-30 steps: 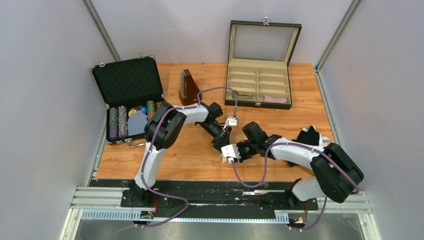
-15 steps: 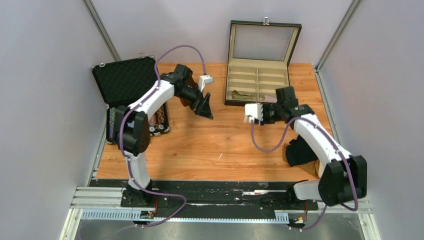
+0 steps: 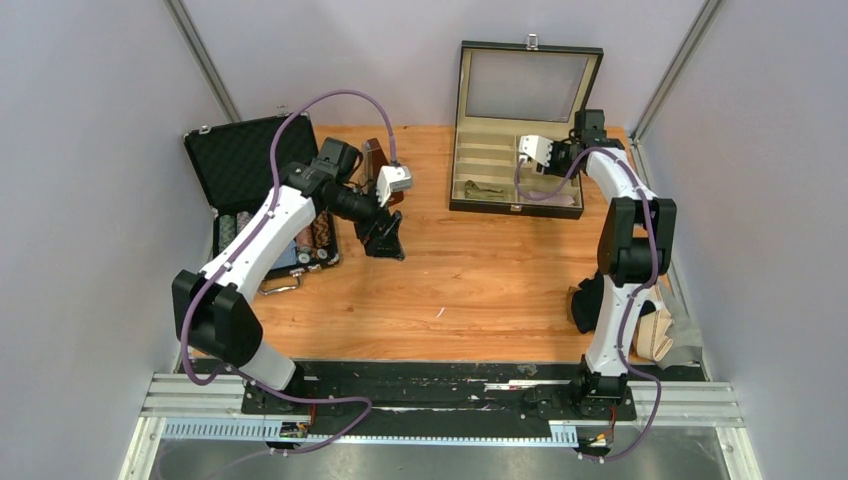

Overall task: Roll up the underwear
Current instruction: Pick up the underwear from the center of the board, then place the underwear in the storage box.

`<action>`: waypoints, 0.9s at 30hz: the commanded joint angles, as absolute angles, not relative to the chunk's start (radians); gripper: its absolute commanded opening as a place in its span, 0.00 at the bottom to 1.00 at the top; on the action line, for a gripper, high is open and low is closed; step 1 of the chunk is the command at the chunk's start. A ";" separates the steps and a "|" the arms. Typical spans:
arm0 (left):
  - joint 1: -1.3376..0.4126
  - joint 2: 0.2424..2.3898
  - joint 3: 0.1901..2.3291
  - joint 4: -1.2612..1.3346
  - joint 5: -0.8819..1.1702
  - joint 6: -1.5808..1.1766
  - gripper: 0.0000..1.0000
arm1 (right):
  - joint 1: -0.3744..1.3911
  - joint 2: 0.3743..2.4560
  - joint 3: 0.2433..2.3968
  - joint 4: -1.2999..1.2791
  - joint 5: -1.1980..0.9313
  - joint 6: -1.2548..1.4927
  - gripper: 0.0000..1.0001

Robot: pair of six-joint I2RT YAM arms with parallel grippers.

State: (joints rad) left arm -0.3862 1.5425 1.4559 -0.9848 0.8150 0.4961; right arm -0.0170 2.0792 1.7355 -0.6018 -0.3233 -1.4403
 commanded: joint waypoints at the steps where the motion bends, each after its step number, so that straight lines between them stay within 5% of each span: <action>1: -0.377 1.487 1.403 -1.014 0.773 0.512 1.00 | -0.030 2.156 1.875 -0.588 -0.271 -1.553 0.00; 27: -0.333 1.510 1.380 -0.999 0.658 0.482 1.00 | -0.032 2.293 1.964 -0.924 -0.395 -1.720 0.00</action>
State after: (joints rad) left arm -0.3386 1.5074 1.3712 -0.9920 0.6781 0.4805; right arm -0.0360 2.2395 1.8885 -0.8082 -0.3496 -1.6867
